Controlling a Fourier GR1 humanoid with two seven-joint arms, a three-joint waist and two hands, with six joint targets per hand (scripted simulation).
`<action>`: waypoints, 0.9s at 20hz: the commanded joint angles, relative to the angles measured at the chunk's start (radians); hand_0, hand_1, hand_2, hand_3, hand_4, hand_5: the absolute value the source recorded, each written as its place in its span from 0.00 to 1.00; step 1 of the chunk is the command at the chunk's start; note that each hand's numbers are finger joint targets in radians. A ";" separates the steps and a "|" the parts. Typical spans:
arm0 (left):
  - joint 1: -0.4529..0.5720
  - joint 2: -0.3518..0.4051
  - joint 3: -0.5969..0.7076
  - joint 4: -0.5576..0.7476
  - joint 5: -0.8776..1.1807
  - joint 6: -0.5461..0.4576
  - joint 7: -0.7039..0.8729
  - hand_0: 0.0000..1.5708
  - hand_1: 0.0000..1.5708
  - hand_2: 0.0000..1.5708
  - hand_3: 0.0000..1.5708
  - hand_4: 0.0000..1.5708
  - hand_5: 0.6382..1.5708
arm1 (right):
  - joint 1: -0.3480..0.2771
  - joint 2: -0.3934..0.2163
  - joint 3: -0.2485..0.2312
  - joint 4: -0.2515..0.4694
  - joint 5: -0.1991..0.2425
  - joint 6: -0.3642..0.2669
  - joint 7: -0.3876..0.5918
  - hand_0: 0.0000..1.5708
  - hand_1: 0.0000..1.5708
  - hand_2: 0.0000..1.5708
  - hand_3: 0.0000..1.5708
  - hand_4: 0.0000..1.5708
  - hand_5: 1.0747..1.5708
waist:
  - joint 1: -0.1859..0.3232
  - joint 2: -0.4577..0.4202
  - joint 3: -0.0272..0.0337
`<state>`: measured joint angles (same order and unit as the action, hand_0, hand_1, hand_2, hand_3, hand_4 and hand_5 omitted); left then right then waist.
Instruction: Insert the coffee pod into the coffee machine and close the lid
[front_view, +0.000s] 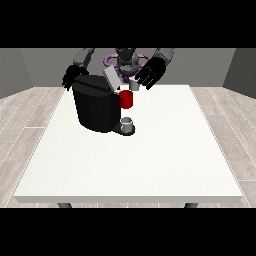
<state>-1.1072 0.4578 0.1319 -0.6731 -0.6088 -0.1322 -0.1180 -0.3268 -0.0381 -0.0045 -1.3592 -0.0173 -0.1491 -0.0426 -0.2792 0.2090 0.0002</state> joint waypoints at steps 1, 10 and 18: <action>-0.039 0.042 0.015 0.003 0.000 -0.005 -0.049 0.82 0.82 0.85 0.80 0.33 1.00 | -0.018 -0.012 -0.018 -0.002 0.003 -0.003 -0.036 0.00 0.00 0.00 0.00 0.35 1.00 | -0.009 0.069 0.0000; -0.041 0.006 0.002 0.036 -0.015 -0.027 -0.012 0.82 0.82 0.84 0.78 0.32 1.00 | 0.004 0.015 -0.014 -0.016 0.009 -0.037 -0.002 0.00 0.00 0.00 0.00 0.31 1.00 | -0.009 0.038 -0.0001; -0.071 -0.020 -0.015 0.042 -0.046 0.002 -0.004 0.80 0.80 0.82 0.77 0.32 1.00 | -0.032 0.005 -0.012 -0.042 0.008 -0.033 0.033 0.00 0.00 0.00 0.00 0.33 1.00 | -0.022 0.059 -0.0001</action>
<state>-1.1585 0.4384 0.1245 -0.6361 -0.6403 -0.1387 -0.1088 -0.3242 -0.0341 -0.0218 -1.3881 -0.0162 -0.1736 -0.0294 -0.2982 0.2385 0.0002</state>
